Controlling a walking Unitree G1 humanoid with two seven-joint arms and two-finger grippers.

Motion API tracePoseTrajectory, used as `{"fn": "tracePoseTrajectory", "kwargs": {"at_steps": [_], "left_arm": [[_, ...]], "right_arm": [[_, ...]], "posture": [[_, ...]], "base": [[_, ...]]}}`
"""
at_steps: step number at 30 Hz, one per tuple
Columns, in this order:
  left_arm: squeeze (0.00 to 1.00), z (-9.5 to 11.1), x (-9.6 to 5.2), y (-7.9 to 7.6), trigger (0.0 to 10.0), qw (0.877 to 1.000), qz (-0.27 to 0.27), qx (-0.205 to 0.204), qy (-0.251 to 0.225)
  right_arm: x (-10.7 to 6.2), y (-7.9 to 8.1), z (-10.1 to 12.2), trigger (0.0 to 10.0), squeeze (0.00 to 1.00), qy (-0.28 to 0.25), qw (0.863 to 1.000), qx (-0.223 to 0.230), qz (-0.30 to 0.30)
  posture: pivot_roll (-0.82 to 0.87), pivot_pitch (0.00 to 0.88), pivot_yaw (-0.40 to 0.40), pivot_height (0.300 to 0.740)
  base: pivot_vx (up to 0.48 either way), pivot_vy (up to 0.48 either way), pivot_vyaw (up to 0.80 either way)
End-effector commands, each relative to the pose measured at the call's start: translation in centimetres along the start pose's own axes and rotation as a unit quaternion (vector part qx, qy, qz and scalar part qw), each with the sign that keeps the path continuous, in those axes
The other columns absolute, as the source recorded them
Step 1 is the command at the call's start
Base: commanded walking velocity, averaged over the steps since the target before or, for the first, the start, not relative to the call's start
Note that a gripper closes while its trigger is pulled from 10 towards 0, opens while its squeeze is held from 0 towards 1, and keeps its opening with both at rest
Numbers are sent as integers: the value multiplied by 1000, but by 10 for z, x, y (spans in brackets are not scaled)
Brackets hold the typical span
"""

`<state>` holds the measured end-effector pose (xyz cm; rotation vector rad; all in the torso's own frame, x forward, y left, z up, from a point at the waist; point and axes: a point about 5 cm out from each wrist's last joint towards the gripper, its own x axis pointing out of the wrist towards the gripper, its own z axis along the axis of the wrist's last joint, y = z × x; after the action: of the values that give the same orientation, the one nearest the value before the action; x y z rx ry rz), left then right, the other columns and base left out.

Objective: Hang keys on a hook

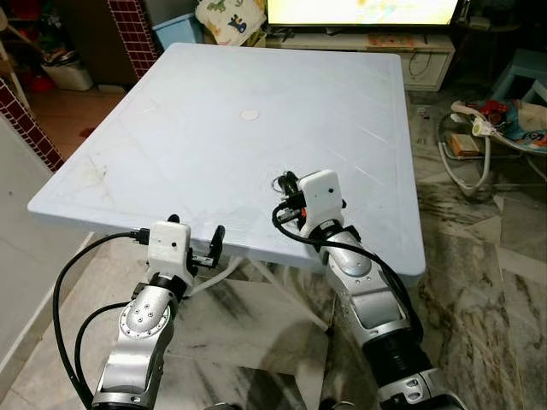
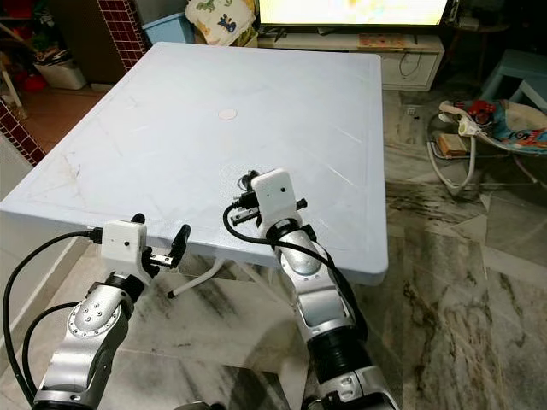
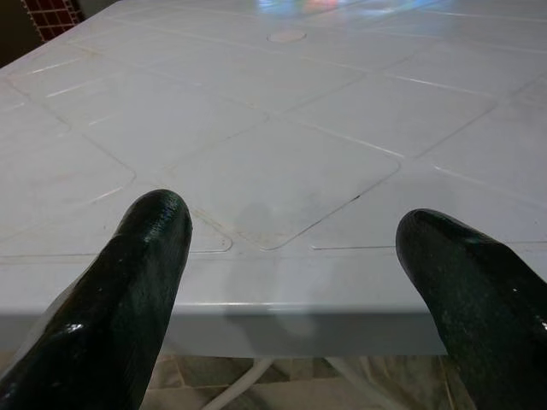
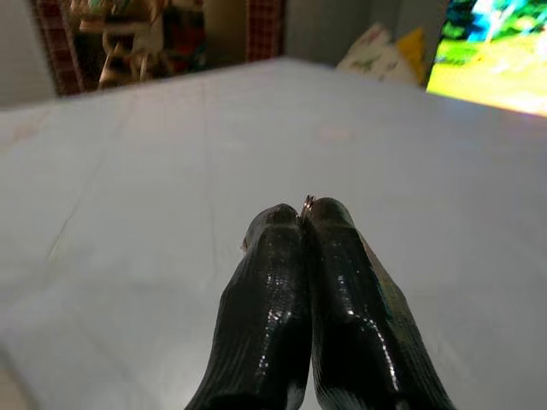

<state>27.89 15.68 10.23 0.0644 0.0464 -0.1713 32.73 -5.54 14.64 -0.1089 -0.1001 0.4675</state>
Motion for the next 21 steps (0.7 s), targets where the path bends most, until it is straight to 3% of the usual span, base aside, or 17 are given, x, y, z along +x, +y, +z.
{"fn": "tracePoseTrajectory", "kwargs": {"at_steps": [1,2,3,4,5,7,11,16,21], "left_arm": [[0,-5,-1,0,10000,1000,-1,6,14],[0,-6,0,0,10000,1000,-2,5,15],[0,-6,0,-1,10000,1000,-2,4,15],[0,-6,0,-2,10000,1000,-3,4,14],[0,-5,1,-2,10000,1000,-3,3,13],[0,-4,1,-3,10000,1000,1,1,8],[0,-3,1,-1,10000,1000,12,0,1],[0,-3,1,-2,10000,1000,14,-2,0],[0,-3,1,-3,10000,1000,14,-3,-1]], "right_arm": [[-1,2,-1,3137,0,11,1000,2,13],[-2,0,-4,3765,0,21,1000,0,12],[-2,-1,-7,7529,0,37,999,4,10],[-2,-2,-11,7529,0,55,998,10,8],[-1,-3,-11,10000,0,55,998,8,6],[-1,-6,-3,10000,0,35,999,35,0],[-2,-6,3,10000,0,23,1000,9,9],[-6,-4,6,10000,0,19,999,-14,30],[-9,-1,6,10000,0,14,999,-9,43]], "posture": [[26,79,64,740],[24,78,64,740],[24,79,64,740],[24,77,61,740],[24,77,60,740],[24,76,54,740],[26,75,47,740],[26,75,44,740],[21,77,45,740]], "base": [[0,0,0],[0,0,0],[0,0,0],[0,0,0],[0,0,0],[0,0,0],[0,0,0],[0,0,800],[0,0,800]]}}
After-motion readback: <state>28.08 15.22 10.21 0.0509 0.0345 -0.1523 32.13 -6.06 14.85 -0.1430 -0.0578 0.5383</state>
